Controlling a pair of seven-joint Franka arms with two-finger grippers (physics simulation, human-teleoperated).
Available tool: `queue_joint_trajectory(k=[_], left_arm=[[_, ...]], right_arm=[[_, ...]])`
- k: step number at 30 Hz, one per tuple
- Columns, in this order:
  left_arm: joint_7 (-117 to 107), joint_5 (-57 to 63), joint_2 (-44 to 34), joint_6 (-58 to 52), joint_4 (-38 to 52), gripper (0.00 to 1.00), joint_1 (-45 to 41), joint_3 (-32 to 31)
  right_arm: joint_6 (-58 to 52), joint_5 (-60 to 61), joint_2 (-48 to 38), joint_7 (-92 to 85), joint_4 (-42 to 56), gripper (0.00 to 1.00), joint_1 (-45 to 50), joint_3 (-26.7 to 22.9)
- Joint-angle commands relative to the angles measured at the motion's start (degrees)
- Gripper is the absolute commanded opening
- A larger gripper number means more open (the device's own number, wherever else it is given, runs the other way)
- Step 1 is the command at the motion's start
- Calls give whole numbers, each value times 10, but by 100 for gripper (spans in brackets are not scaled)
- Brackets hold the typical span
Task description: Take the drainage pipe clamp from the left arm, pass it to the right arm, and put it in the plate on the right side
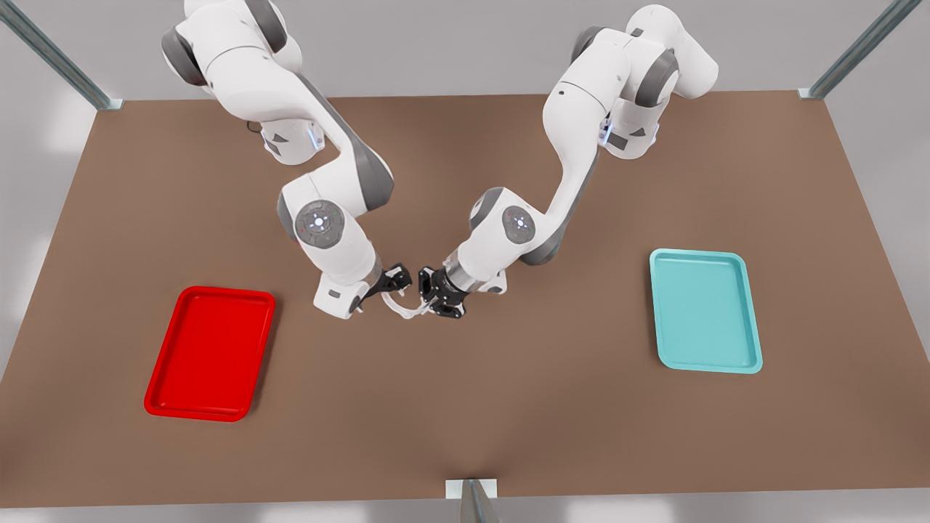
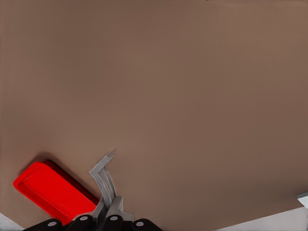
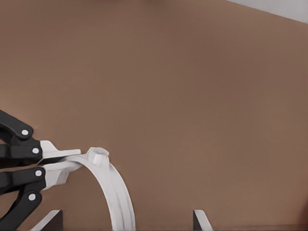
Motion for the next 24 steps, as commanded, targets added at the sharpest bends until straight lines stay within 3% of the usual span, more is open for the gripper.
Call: queue_joint_trajectory(k=[1,8,11,13,16,18,22,24], left_arm=[[-166,2,-3,-6,0,21,2,-1],[-169,2,-7,-6,1,21,2,-2],[-169,2,-7,-6,1,21,0,-2],[-169,2,-6,-5,1,21,0,-2],[-165,3,-6,-4,1,21,-3,-1],[-153,4,-7,-3,1,100,-3,-2],[-129,4,-30,-11,1,100,2,2],[-101,3,-66,-90,1,100,28,2]], right_arm=[[16,-5,-7,105,-20,100,1,3],[62,-5,0,105,-45,100,1,3],[91,-5,1,105,-50,68,6,4],[92,-14,1,104,-50,40,5,3],[92,-16,1,104,-50,21,2,4],[98,-16,1,104,-53,21,2,3],[98,-16,1,104,-53,21,0,3],[96,-16,0,102,-53,21,-2,3]])
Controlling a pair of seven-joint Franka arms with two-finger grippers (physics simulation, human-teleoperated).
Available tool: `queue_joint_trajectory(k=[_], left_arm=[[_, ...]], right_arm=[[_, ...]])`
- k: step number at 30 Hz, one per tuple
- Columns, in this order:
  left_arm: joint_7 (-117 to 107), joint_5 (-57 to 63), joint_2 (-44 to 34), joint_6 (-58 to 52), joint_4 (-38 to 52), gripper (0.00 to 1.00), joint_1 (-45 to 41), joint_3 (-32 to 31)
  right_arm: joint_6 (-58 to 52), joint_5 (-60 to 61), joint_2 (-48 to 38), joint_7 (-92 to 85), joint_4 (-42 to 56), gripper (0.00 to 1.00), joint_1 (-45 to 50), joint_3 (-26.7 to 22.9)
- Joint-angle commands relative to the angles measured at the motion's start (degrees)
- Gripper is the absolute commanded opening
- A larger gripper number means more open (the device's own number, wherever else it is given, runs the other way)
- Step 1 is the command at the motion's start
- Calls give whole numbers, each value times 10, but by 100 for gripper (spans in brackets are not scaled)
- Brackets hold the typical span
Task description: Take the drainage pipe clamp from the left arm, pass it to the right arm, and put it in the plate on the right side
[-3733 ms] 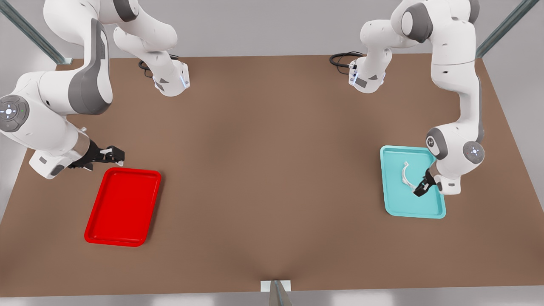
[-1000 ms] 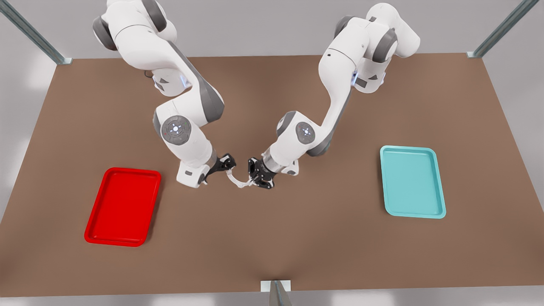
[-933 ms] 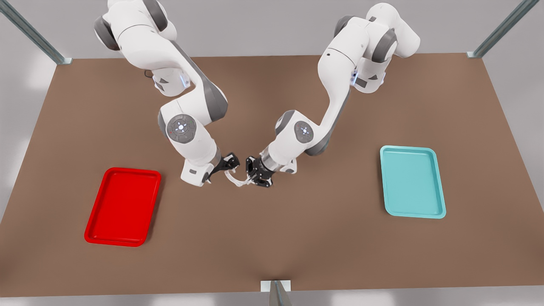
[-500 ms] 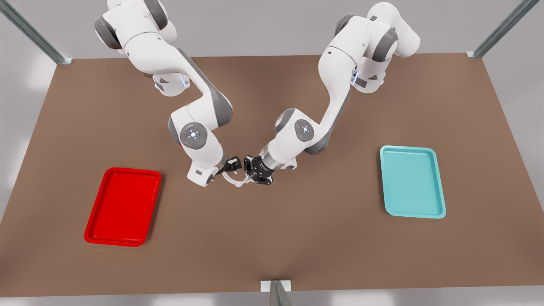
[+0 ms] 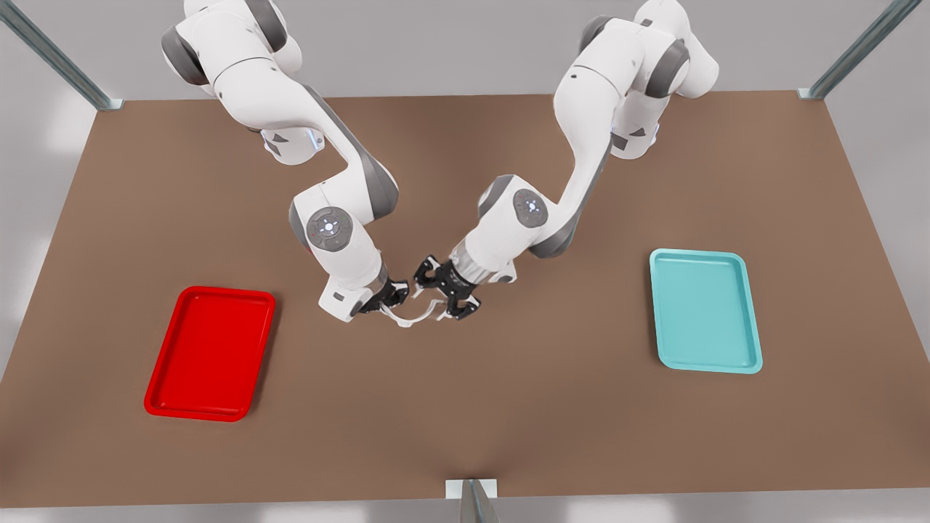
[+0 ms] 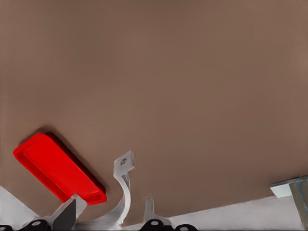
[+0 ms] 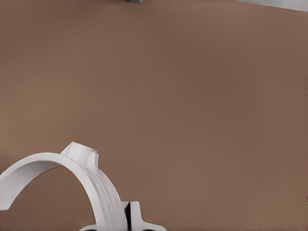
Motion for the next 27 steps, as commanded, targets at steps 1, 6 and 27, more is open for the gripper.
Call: queue_joint_trajectory(k=[1,6,27], left_arm=[[2,-32,-29,-103,1,100,27,-2],[441,-31,-56,-302,1,100,195,-1],[1712,300,-220,-456,-86,100,406,-67]], right_arm=[[5,-3,-3,27,-8,21,-6,0],[2,-27,-10,-11,-35,21,-60,0],[29,-24,102,-321,-76,21,-394,-1]])
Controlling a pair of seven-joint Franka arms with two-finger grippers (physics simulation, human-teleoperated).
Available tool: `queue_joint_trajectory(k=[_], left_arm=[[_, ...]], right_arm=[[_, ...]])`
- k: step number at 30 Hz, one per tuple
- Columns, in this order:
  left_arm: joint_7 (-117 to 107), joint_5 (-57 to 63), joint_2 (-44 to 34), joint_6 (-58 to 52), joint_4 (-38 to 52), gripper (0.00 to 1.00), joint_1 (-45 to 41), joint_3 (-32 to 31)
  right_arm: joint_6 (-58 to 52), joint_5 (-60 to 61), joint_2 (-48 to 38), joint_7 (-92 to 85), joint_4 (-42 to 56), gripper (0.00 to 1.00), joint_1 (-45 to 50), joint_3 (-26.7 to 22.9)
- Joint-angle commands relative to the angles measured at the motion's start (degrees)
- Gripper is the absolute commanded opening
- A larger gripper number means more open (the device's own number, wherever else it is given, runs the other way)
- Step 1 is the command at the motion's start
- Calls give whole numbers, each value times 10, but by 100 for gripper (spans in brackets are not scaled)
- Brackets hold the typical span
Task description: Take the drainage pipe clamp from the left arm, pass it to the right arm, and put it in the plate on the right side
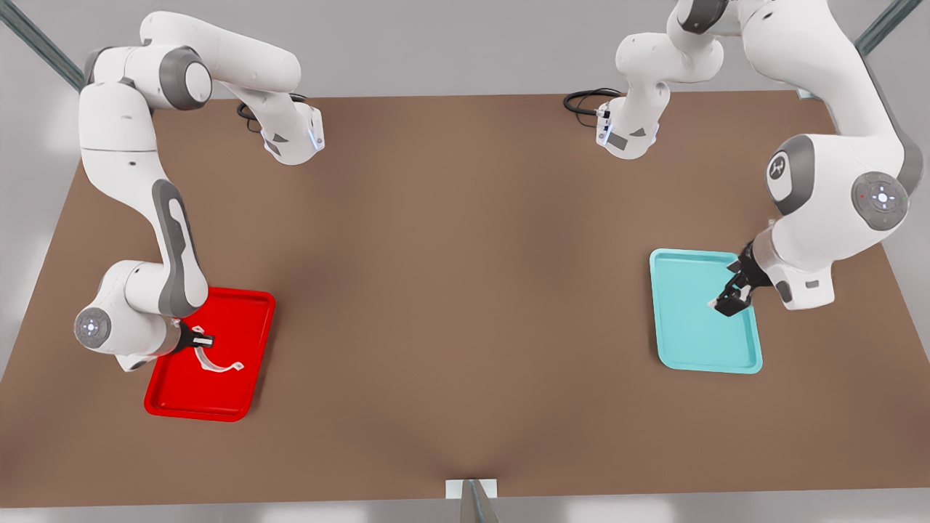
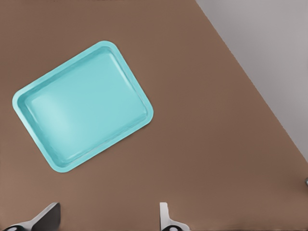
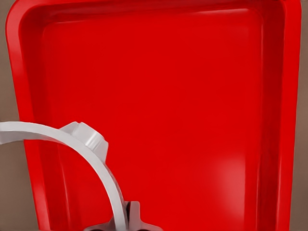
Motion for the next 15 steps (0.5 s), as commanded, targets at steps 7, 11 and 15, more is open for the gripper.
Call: queue_joint_trajectory(k=[7,11,15], left_arm=[[588,5,5,-23,5,100,0,0],[590,60,31,-22,37,100,-16,-2],[592,55,31,-21,36,100,-17,-3]], right_arm=[[30,-4,5,-192,16,100,-14,14],[-143,-13,-90,-134,135,100,20,65],[-256,-51,-277,-28,70,99,77,92]])
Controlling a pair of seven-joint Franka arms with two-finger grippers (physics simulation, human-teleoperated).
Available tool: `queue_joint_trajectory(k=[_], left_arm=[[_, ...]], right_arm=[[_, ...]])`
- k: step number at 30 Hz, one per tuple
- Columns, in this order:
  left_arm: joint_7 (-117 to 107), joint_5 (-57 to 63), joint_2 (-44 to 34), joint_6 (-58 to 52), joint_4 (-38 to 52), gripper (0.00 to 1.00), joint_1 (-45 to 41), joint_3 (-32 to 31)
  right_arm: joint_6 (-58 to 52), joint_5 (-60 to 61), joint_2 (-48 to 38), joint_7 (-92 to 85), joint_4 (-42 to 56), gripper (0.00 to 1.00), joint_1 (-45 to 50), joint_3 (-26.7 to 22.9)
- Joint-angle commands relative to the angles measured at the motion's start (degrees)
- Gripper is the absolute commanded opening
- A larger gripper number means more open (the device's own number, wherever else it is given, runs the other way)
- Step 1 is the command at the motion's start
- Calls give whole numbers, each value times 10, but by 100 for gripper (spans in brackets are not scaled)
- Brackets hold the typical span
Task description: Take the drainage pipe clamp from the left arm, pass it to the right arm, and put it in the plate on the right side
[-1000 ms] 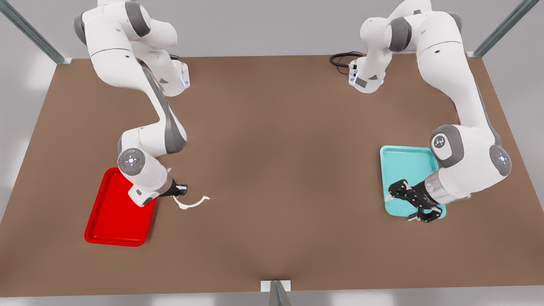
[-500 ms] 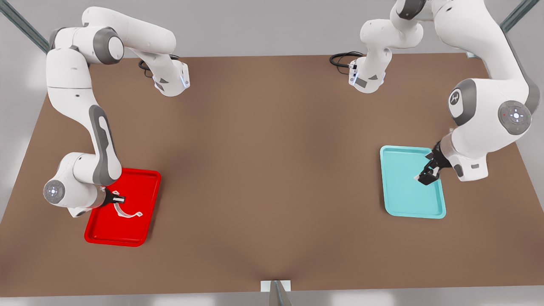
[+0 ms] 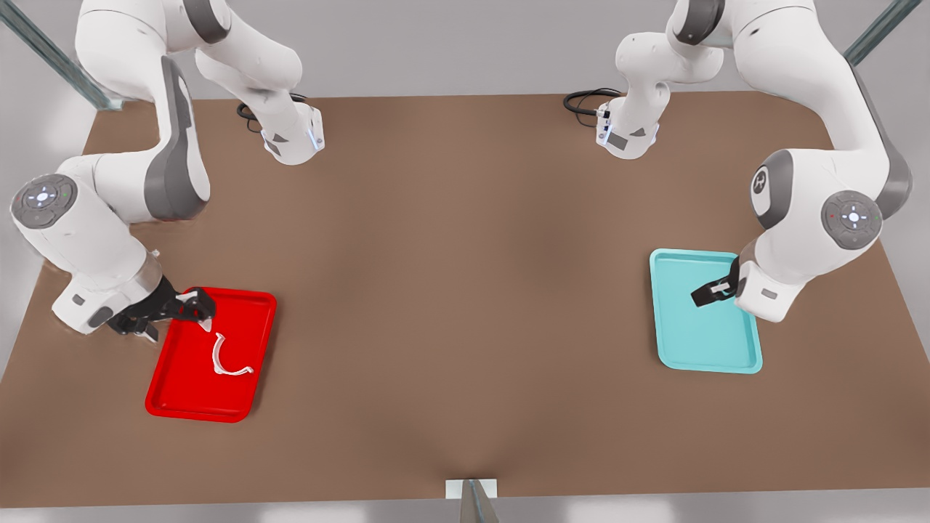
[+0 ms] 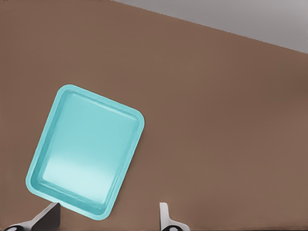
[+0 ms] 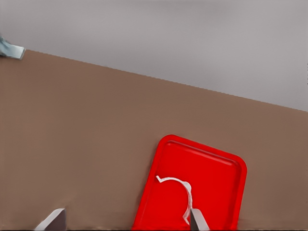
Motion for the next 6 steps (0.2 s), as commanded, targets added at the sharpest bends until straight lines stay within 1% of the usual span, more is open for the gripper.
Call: queue_joint_trajectory(k=[1,3,6], left_arm=[[259,6,-1,-2,1,100,1,0],[259,2,0,1,1,100,1,0],[259,2,-1,1,1,100,0,0]], right_arm=[[-117,-1,-50,27,-44,100,0,1],[-126,24,-40,45,-27,100,0,2],[-132,24,-39,49,-27,100,-1,2]])
